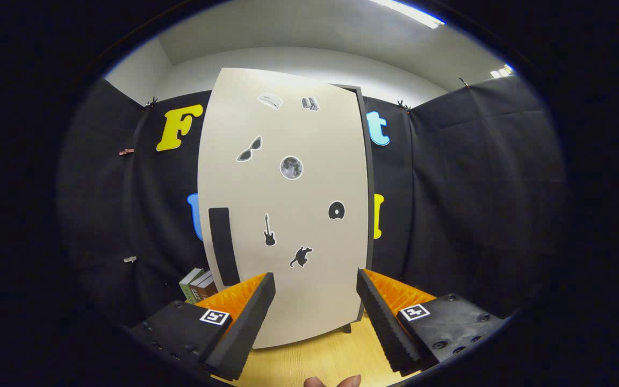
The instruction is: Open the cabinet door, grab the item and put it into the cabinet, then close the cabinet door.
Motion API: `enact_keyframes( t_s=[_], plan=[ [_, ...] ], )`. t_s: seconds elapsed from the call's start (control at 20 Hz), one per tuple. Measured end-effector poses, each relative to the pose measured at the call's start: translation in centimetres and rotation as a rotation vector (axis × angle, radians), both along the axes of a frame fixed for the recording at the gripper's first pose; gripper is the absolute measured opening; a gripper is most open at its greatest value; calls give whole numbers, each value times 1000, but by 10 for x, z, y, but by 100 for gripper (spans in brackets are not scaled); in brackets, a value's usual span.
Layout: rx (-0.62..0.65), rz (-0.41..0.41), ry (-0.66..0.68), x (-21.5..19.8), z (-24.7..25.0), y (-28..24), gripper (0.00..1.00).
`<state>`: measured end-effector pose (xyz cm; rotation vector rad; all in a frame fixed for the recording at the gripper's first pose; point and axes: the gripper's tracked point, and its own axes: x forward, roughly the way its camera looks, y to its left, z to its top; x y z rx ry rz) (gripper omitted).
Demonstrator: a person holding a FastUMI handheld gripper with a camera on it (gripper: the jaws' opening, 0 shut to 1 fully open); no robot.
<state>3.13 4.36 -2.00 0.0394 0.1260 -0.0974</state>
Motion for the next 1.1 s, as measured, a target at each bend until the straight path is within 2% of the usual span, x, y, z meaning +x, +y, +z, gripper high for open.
enact_keyframes(
  t_s=[1.1],
  plan=[
    [1, 32, 1, -6, 1, 17, 99]
  ],
)
